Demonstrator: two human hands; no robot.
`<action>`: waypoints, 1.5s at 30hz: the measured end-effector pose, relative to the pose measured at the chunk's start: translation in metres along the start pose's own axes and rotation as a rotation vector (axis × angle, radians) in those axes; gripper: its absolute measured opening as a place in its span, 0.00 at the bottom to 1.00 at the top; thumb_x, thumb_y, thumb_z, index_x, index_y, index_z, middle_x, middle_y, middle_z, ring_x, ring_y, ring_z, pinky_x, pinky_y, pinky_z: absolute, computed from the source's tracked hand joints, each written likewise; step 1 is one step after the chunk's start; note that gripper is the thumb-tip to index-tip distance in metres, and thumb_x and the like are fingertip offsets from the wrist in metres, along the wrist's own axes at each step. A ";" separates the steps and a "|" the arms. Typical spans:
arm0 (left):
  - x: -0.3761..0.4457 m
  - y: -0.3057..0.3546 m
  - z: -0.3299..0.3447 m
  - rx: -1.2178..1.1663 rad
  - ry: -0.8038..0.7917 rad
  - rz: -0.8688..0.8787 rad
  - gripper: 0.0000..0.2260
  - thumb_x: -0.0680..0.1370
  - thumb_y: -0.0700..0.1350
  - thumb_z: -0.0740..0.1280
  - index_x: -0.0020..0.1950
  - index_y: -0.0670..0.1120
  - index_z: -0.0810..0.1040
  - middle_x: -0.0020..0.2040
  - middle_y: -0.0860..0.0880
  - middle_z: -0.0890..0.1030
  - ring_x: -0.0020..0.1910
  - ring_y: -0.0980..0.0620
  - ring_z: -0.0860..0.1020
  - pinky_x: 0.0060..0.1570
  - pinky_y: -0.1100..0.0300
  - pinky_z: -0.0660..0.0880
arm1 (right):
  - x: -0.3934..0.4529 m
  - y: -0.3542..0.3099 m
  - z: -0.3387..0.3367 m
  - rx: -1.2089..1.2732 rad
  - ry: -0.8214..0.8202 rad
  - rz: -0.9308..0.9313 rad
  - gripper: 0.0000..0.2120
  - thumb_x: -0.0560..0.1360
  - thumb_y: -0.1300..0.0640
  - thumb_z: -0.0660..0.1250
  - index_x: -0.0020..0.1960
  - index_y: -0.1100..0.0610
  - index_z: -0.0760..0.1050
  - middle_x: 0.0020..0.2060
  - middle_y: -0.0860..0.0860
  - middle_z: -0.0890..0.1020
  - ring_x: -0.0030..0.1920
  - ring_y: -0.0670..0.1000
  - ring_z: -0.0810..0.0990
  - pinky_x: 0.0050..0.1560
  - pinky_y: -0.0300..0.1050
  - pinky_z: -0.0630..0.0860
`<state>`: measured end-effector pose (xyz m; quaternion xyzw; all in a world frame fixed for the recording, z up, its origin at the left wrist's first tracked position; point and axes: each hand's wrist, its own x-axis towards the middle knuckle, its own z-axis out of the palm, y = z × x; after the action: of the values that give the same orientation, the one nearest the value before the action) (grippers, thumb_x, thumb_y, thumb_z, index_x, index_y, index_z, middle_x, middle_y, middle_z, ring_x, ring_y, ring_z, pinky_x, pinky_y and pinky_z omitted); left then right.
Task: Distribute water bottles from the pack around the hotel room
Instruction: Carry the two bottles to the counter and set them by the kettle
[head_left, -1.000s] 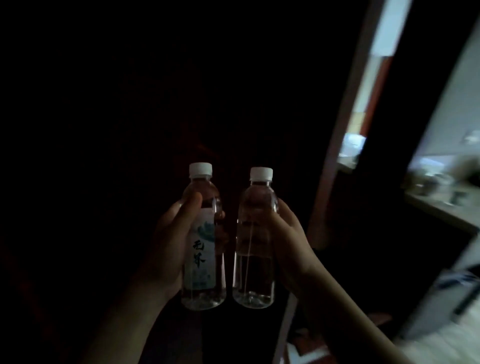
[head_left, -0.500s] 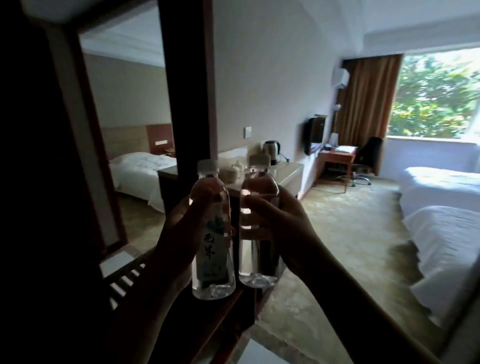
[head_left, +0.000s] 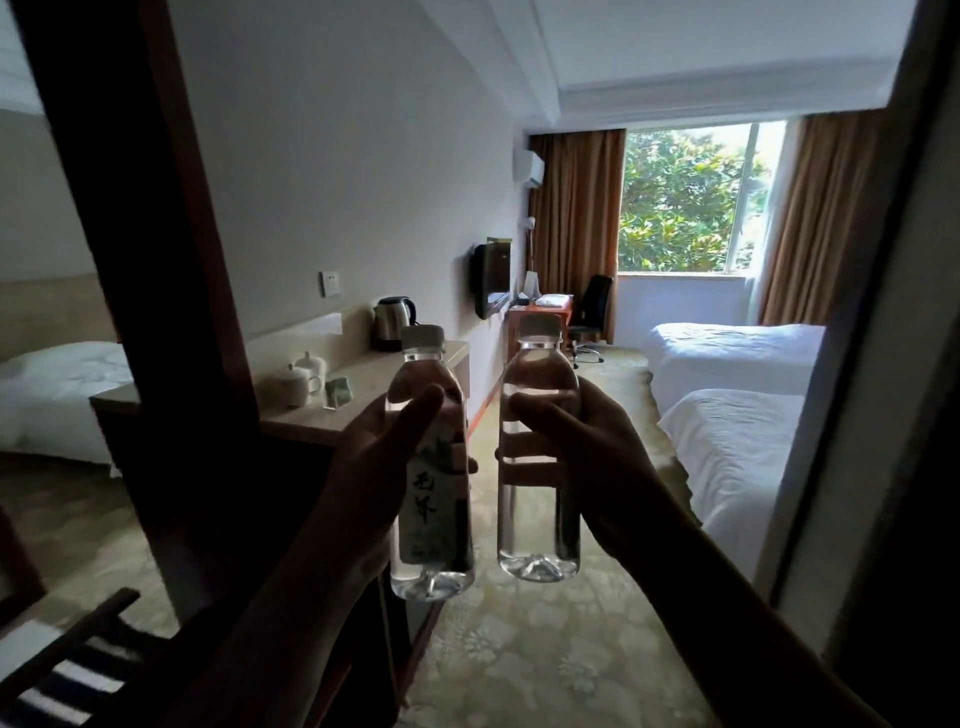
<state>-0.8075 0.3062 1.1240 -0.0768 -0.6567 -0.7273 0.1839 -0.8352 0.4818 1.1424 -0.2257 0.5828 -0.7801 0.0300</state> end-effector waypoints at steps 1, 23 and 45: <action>0.017 -0.010 0.002 0.000 -0.016 -0.006 0.27 0.69 0.62 0.68 0.54 0.40 0.77 0.41 0.37 0.82 0.35 0.42 0.83 0.33 0.53 0.79 | 0.013 0.005 -0.008 -0.015 0.017 -0.003 0.26 0.68 0.55 0.72 0.64 0.61 0.73 0.48 0.61 0.82 0.36 0.54 0.86 0.34 0.47 0.82; 0.452 -0.183 -0.013 -0.110 -0.119 -0.015 0.09 0.73 0.55 0.65 0.46 0.54 0.83 0.41 0.47 0.84 0.37 0.45 0.83 0.36 0.54 0.80 | 0.440 0.145 -0.107 -0.121 0.111 0.016 0.12 0.77 0.58 0.67 0.60 0.58 0.76 0.42 0.52 0.85 0.39 0.53 0.86 0.36 0.46 0.81; 0.752 -0.332 -0.113 0.108 0.374 0.054 0.13 0.70 0.42 0.73 0.54 0.48 0.79 0.46 0.49 0.81 0.41 0.51 0.81 0.42 0.56 0.79 | 0.842 0.333 -0.128 0.008 -0.369 0.078 0.22 0.71 0.55 0.72 0.63 0.57 0.73 0.53 0.62 0.81 0.47 0.59 0.86 0.42 0.52 0.84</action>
<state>-1.6073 0.0933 1.0682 0.0520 -0.6470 -0.6872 0.3262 -1.7118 0.2289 1.0743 -0.3418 0.5725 -0.7262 0.1676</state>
